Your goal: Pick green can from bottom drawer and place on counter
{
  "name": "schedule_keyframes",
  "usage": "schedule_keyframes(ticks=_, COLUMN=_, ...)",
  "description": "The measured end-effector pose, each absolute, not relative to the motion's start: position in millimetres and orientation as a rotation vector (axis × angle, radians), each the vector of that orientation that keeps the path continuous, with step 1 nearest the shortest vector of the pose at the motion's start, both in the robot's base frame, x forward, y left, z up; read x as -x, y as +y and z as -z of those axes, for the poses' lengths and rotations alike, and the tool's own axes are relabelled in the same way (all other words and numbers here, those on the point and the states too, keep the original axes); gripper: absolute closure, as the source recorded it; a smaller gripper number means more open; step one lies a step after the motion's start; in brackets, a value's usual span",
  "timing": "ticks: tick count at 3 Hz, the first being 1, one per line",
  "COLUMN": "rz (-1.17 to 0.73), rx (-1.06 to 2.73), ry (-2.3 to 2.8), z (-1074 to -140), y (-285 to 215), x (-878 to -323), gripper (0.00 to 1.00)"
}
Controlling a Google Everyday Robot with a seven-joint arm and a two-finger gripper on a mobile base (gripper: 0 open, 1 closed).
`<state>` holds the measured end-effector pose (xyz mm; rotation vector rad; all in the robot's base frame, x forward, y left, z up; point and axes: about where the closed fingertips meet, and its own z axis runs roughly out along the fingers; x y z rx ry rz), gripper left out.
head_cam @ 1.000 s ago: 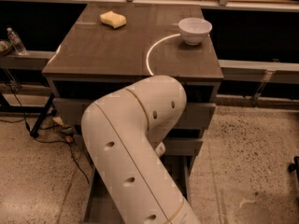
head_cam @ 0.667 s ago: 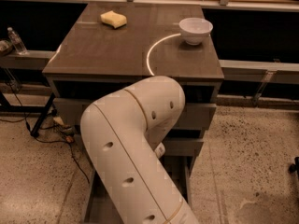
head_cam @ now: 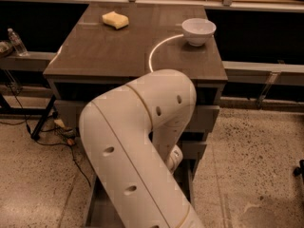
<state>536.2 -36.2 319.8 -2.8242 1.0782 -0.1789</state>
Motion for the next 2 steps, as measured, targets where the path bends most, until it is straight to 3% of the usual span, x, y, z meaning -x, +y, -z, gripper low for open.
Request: schedule_keyframes(ticks=2, rz=0.096, rx=2.901, ry=1.126, z=-315.6, y=-57.0, x=-514.0, gripper=1.00)
